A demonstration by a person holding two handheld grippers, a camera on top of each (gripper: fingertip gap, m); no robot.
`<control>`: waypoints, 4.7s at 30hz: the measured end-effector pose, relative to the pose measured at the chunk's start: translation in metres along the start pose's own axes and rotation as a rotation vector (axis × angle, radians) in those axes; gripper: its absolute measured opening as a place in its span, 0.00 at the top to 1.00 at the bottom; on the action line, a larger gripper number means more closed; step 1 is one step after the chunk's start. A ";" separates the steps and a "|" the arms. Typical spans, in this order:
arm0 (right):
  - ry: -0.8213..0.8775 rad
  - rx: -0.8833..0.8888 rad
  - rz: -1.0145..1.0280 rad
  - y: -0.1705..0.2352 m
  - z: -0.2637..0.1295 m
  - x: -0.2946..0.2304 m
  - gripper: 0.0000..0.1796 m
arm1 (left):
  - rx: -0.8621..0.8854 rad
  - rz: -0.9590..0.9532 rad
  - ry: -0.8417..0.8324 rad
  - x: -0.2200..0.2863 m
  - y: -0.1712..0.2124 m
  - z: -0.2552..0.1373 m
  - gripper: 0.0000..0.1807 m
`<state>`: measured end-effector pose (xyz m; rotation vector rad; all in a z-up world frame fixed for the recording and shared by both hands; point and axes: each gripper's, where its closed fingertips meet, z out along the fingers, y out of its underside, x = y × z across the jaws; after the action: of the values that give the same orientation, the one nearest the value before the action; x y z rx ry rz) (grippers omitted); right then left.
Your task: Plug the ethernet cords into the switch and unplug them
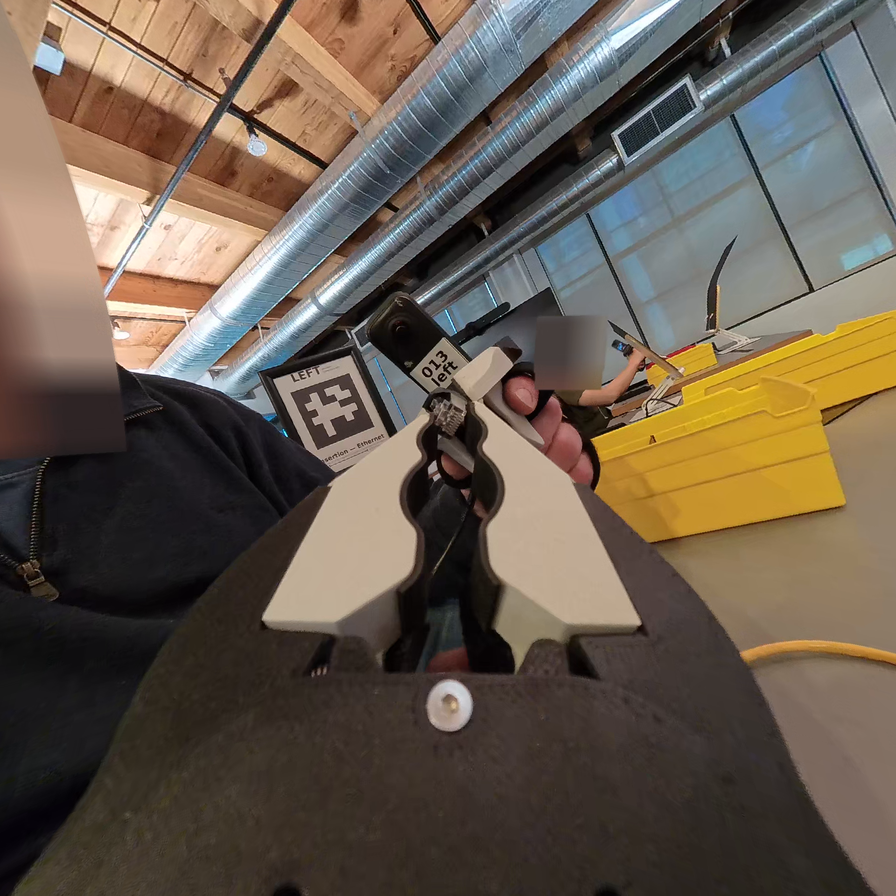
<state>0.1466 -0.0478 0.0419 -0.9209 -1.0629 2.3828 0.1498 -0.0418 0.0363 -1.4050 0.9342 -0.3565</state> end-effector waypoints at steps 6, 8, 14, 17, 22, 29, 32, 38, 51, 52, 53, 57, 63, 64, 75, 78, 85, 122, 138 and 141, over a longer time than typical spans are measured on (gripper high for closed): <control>0.130 -0.101 -0.127 0.003 -0.006 0.013 0.96 | -0.041 -0.162 -0.013 -0.009 0.008 0.000 0.94; 0.218 -0.197 -0.246 0.006 -0.012 0.017 0.92 | -0.041 -0.233 -0.002 -0.012 0.011 -0.002 0.94; 0.412 -0.459 -0.626 -0.003 -0.019 0.022 0.86 | -0.053 -0.411 0.067 -0.010 0.016 0.000 0.94; 0.447 -0.603 -0.795 0.000 -0.018 0.024 0.86 | -0.055 -0.481 0.107 -0.006 0.017 0.003 0.94; 0.482 -0.731 -0.978 0.002 -0.015 0.023 0.92 | -0.030 -0.589 0.162 -0.005 0.015 0.002 0.94; 0.398 -0.644 -0.662 0.010 -0.014 0.018 0.94 | -0.029 -0.409 0.134 -0.002 0.014 0.000 0.94; 0.328 -0.538 -0.523 0.010 -0.011 0.014 0.94 | -0.030 -0.327 0.114 -0.002 0.011 0.000 0.94; 0.220 -0.395 -0.376 0.008 -0.009 0.008 0.94 | -0.029 -0.244 0.107 0.001 0.010 0.000 0.93; 0.169 -0.347 -0.285 0.008 -0.011 0.003 0.94 | 0.016 -0.168 0.063 0.005 0.006 0.003 0.93; 0.171 -0.349 -0.283 0.008 -0.011 0.003 0.94 | 0.019 -0.164 0.059 0.004 0.006 0.003 0.93; 0.168 -0.347 -0.284 0.007 -0.011 0.003 0.94 | 0.027 -0.161 0.059 0.005 0.006 0.003 0.93; 0.157 -0.344 -0.276 0.008 -0.011 0.002 0.94 | 0.030 -0.144 0.057 0.006 0.005 0.003 0.93; 0.151 -0.345 -0.285 0.010 -0.012 0.002 0.94 | 0.045 -0.168 0.076 0.007 0.004 0.003 0.94; 0.150 -0.346 -0.282 0.010 -0.012 0.002 0.94 | 0.041 -0.166 0.078 0.008 0.004 0.003 0.94; 0.188 -0.322 -0.256 0.004 -0.017 0.014 0.90 | -0.009 -0.272 0.046 -0.002 0.014 0.005 0.94; 0.262 -0.348 -0.283 0.004 -0.028 0.022 0.85 | -0.019 -0.337 0.031 -0.009 0.019 0.003 0.94; 0.444 -0.489 -0.400 0.014 -0.054 0.034 0.82 | -0.066 -0.432 0.029 -0.016 0.036 0.000 0.94; 0.571 -0.892 -0.301 0.098 -0.101 0.069 0.68 | -0.097 -0.483 0.043 -0.020 0.060 -0.036 0.94; 0.437 -0.741 -0.284 0.062 -0.083 0.067 0.68 | -0.249 -0.397 0.099 0.003 0.070 -0.022 0.94; 0.419 -0.741 -0.283 0.062 -0.082 0.066 0.68 | -0.277 -0.388 0.094 0.003 0.074 -0.021 0.94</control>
<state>0.1519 -0.0081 -0.0734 -1.3149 -1.7770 1.4630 0.1141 -0.0442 -0.0323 -1.8432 0.8042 -0.6042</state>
